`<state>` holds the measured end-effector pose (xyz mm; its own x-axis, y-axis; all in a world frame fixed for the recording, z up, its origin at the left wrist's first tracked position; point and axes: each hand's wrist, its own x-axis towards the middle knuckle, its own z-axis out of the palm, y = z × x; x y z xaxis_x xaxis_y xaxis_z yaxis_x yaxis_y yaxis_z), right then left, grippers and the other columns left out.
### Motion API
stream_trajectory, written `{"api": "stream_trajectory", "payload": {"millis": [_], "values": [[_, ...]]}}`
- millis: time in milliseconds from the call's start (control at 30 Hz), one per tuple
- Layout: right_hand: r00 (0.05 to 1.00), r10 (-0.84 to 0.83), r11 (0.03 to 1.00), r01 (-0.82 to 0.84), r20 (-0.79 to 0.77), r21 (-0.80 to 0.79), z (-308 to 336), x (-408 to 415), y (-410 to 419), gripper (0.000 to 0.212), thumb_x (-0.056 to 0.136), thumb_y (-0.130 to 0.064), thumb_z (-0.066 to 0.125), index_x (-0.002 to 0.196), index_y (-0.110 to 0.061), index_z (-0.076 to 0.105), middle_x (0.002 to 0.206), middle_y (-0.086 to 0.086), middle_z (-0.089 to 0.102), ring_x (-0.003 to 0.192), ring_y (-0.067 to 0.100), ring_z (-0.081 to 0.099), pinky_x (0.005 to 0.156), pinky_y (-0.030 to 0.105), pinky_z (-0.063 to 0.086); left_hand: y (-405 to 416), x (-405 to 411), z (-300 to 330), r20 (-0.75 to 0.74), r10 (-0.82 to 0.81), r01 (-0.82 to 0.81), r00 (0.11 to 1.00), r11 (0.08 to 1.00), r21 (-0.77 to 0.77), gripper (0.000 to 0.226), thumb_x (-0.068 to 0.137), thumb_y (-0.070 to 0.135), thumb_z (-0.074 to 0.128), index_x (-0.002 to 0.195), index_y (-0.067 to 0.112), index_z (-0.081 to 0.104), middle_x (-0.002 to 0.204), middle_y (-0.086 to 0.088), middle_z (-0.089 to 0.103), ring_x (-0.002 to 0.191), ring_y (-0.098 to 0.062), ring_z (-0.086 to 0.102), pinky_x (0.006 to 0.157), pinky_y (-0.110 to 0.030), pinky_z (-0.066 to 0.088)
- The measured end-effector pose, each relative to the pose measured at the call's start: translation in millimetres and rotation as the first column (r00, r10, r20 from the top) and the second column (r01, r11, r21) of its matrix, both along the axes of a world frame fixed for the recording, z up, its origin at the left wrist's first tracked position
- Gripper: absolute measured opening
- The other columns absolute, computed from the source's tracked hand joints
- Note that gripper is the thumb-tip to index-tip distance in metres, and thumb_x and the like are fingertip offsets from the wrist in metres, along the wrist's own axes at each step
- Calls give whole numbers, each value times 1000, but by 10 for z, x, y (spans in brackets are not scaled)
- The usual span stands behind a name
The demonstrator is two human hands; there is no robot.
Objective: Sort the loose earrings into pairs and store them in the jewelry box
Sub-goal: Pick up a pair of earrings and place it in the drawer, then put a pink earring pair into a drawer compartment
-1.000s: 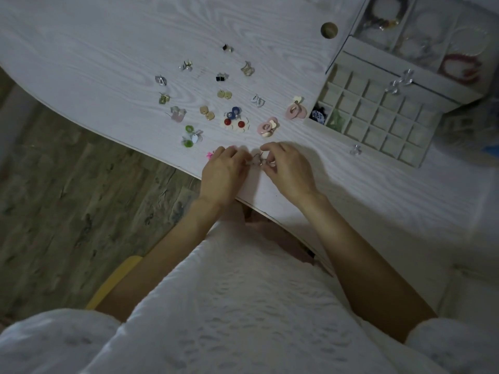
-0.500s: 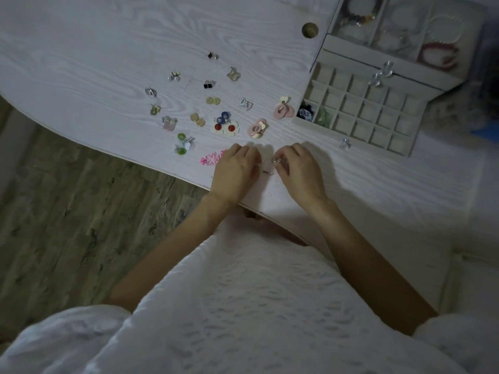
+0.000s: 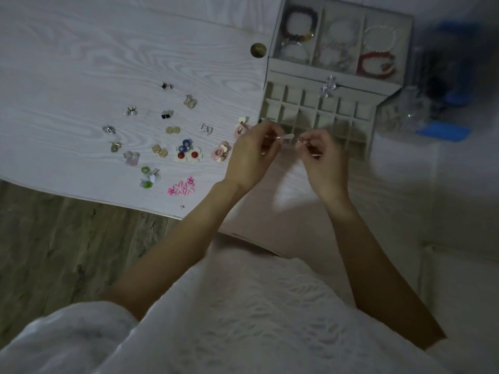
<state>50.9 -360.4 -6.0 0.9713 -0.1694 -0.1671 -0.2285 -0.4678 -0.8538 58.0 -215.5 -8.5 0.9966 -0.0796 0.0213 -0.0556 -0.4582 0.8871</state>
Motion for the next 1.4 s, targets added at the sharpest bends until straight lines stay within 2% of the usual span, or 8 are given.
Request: {"api": "stream_trajectory", "payload": {"millis": [167,333,500,700,900,1133,1267,1400], "values": [[993,-92,995,90,-76,-32,-81,225,-234,12,88,-18,60,100,-15,61,98,-5,62,75,-8,52,64,1,40,-327,262,-121,-62,32,-31,998,999,23,6,83,6,63,88,5,64,82,-3,68,76,-14,64,73,-30,53],[997,-35,992,26,-67,-125,-150,289,-288,10,88,-18,60,97,-15,63,98,0,66,82,5,55,66,14,41,-390,303,-349,39,-52,34,998,925,377,14,80,20,66,90,12,72,90,-11,66,79,-28,62,61,-34,51],[999,52,978,-49,8,-204,-249,344,-254,6,85,-16,64,91,-17,64,88,0,61,76,11,54,65,21,42,-351,301,-334,115,-123,55,986,881,470,20,84,23,58,91,11,72,90,-13,65,86,-34,58,63,-40,52],[990,132,939,-138,-41,-316,-294,382,-133,25,83,-3,62,107,-10,62,102,7,63,82,12,55,70,22,42,-161,183,-329,165,-352,218,921,820,529,27,80,16,47,92,11,71,86,-11,70,76,-33,59,71,-29,39],[951,280,898,-212,131,-385,-140,190,-49,21,89,-4,52,106,-7,62,103,10,63,90,24,61,79,38,53,155,-107,-121,166,-147,87,975,942,324,20,84,3,58,100,11,68,93,-7,68,84,-18,56,70,-28,44],[762,631,738,-534,143,-411,-100,-163,732,23,87,-8,58,109,-10,62,107,9,62,91,25,60,72,23,42,955,-736,-47,80,464,-470,882,879,85,21,88,6,51,91,15,69,91,5,70,80,-8,63,69,-24,51],[657,754,601,-689,1,-405,-288,-272,1263,33,86,-15,63,118,-9,58,116,10,56,99,27,57,75,38,53,1392,-995,-296,5,398,-369,917,845,387,25,84,9,59,108,14,65,102,-5,68,88,-21,62,77,-35,53],[624,777,519,-711,-85,-474,-386,-273,1574,37,87,-20,62,122,-11,54,122,11,50,112,28,48,85,35,50,1459,-1034,-447,24,292,-259,956,807,531,27,84,6,64,111,6,65,104,-16,66,92,-32,60,78,-33,47]]}}
